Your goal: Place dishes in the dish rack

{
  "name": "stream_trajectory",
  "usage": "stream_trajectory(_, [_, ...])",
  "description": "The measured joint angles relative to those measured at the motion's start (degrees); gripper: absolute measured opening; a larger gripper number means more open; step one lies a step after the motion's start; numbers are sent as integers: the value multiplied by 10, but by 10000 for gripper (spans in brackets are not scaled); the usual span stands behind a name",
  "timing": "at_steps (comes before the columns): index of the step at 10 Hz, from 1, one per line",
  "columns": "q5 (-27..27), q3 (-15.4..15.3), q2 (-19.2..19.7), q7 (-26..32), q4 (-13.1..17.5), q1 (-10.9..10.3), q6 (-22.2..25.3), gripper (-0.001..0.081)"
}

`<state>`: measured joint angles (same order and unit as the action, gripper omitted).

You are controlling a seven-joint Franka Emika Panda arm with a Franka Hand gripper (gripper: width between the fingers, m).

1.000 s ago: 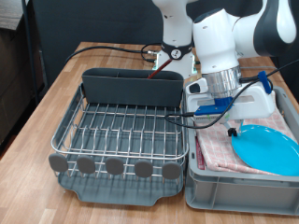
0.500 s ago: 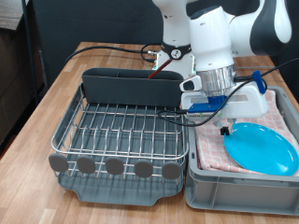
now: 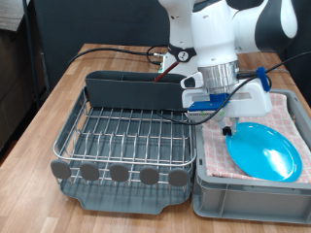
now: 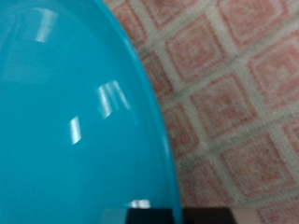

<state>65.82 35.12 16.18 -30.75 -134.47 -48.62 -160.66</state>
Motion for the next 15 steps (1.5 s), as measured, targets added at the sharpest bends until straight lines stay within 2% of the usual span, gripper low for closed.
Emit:
stream_trajectory(4, [-60, 25, -29, -36, -17, -8, 0, 21])
stream_trajectory(6, [-126, 48, -45, -85, -29, -20, -1, 19])
stream_trajectory(7, [-193, 71, -58, -140, -38, -35, -1, 19])
stream_trajectory(9, [-372, 125, -96, -284, -56, -72, 0, 19])
stream_trajectory(10, [-464, 141, -121, -357, -63, -80, 6, 19])
stream_trajectory(12, [-602, 147, -171, -461, -70, -75, 38, 19])
stream_trajectory(15, [-715, 133, -227, -534, -69, -55, 93, 19])
